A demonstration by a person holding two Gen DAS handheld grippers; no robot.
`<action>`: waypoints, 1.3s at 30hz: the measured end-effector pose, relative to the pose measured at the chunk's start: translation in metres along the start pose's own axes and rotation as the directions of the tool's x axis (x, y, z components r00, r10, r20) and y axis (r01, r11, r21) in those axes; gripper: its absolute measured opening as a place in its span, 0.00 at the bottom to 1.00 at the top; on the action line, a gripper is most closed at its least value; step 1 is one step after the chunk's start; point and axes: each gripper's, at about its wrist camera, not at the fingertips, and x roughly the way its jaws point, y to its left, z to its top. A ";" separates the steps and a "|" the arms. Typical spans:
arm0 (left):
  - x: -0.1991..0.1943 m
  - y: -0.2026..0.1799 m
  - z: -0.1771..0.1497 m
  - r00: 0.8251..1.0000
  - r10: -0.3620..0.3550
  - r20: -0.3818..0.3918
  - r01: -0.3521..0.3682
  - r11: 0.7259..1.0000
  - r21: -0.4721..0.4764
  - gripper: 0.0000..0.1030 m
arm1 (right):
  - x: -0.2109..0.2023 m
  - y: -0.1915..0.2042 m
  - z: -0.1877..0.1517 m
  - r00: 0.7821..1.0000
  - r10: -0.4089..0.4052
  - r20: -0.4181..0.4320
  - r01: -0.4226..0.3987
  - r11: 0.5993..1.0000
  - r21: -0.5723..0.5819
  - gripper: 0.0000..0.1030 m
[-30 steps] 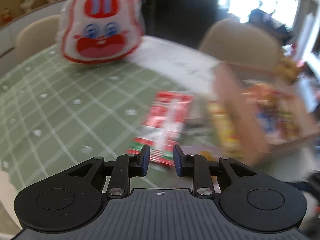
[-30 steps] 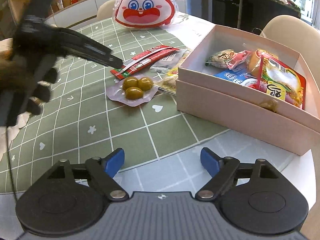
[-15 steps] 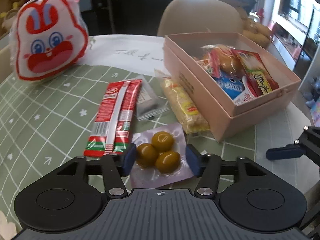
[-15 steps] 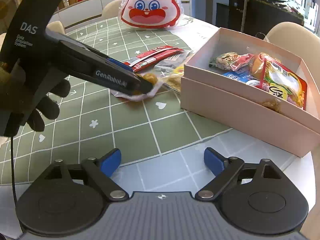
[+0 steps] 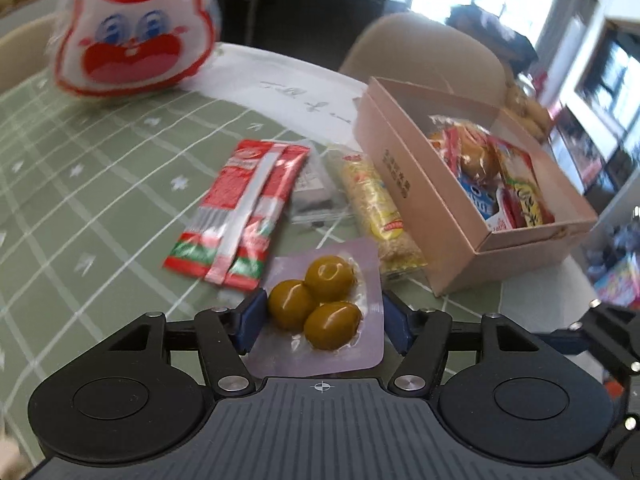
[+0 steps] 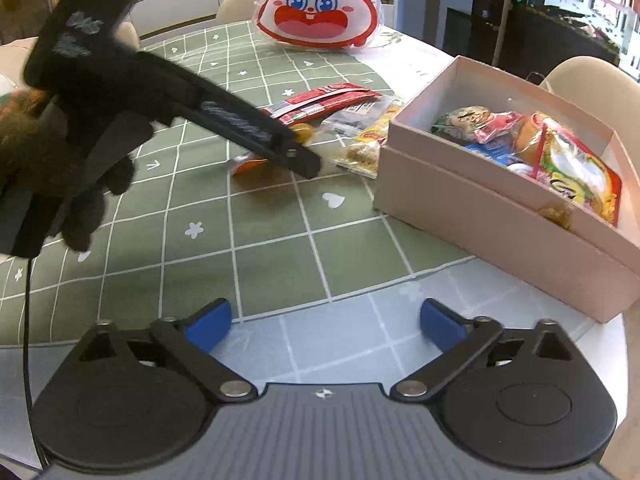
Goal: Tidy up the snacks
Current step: 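Grasp the brown egg packet on the purple tray with the left tool, then grasp the red stick packet with the right tool while the left holds the egg packet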
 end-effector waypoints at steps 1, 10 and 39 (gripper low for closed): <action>-0.004 0.003 -0.003 1.000 -0.002 0.004 0.002 1.000 -0.023 0.65 | -0.002 0.000 0.003 1.000 0.025 -0.005 -0.025 1.000 0.000 0.79; -0.061 0.030 -0.033 0.996 0.085 0.023 -0.080 0.982 -0.171 0.65 | -0.019 0.002 0.092 0.987 0.013 0.159 -0.035 0.991 0.131 0.76; -0.078 0.021 -0.042 0.985 0.160 -0.071 -0.170 0.970 -0.172 0.65 | 0.067 0.043 0.111 0.990 0.069 -0.124 -0.082 0.991 -0.103 0.05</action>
